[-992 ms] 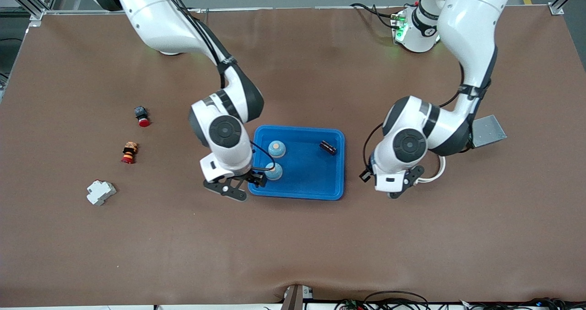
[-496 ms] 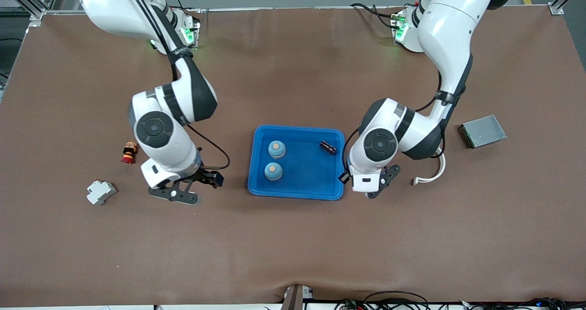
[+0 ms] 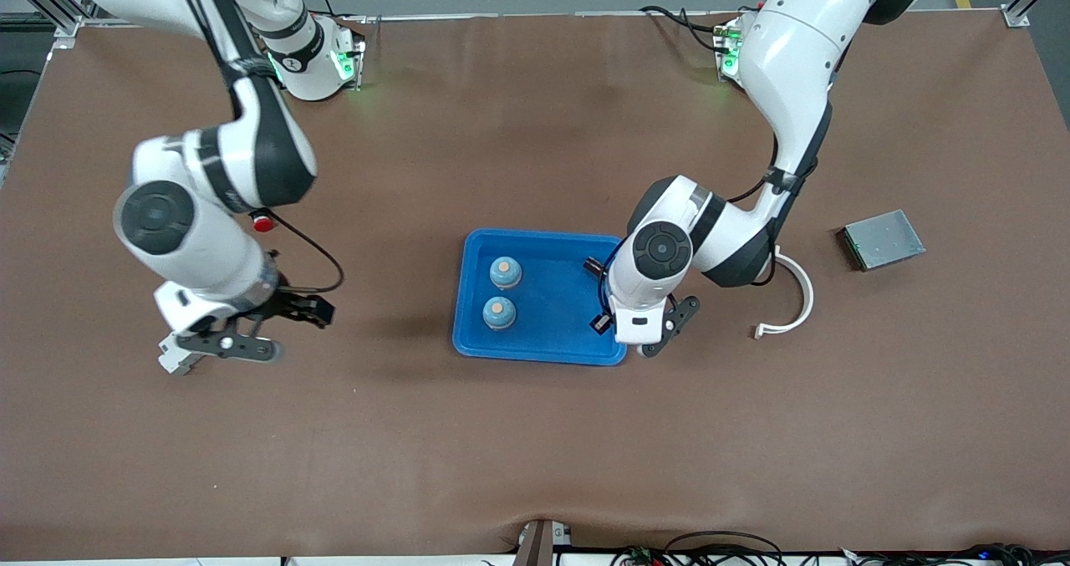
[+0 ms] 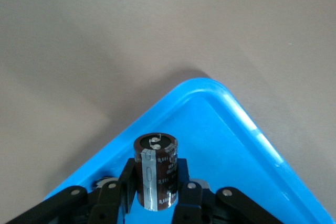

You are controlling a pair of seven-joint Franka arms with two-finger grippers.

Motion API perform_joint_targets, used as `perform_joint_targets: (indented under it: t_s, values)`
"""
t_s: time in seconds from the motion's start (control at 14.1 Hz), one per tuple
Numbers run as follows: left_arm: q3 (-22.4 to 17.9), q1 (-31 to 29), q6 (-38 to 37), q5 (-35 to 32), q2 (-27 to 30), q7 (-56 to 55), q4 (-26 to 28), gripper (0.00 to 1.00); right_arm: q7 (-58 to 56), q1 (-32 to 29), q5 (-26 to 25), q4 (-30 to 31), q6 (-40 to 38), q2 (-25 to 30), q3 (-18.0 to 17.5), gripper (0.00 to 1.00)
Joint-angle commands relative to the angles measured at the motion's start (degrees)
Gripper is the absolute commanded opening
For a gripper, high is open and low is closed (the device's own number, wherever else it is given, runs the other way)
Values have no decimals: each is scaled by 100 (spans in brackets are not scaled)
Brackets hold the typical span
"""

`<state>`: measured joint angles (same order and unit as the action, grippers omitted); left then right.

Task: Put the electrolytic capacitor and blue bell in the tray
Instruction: 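Release the bell in the tray while the left gripper carries the capacitor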

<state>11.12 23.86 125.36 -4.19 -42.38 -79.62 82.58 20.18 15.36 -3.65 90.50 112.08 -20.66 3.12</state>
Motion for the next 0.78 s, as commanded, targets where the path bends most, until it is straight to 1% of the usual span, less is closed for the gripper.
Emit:
perform_joint_targets:
  t_s: [0.0,0.21,0.42,0.5,0.64,0.71]
  values:
    - [-40,136,313,77,-235,-246,-225,0,-819,-542,-22,319,-229,570,-127,100]
    - [-49,276,331,77,-367,-361,-287,0,-1322,-867,-22,319,-563,808,-136,100]
    - [-58,364,340,59,-473,-634,-278,0,-1665,-1184,-13,319,-739,1028,-136,100]
    - [-84,426,340,50,-490,-651,-278,0,-1762,-1272,65,319,-818,1098,-136,100]
    - [-93,435,340,42,-499,-652,-260,0,-1868,-1509,398,319,-959,1169,-127,100]
    - [-93,435,340,42,-552,-652,-260,0,-1938,-1580,426,319,-977,1221,-127,100]
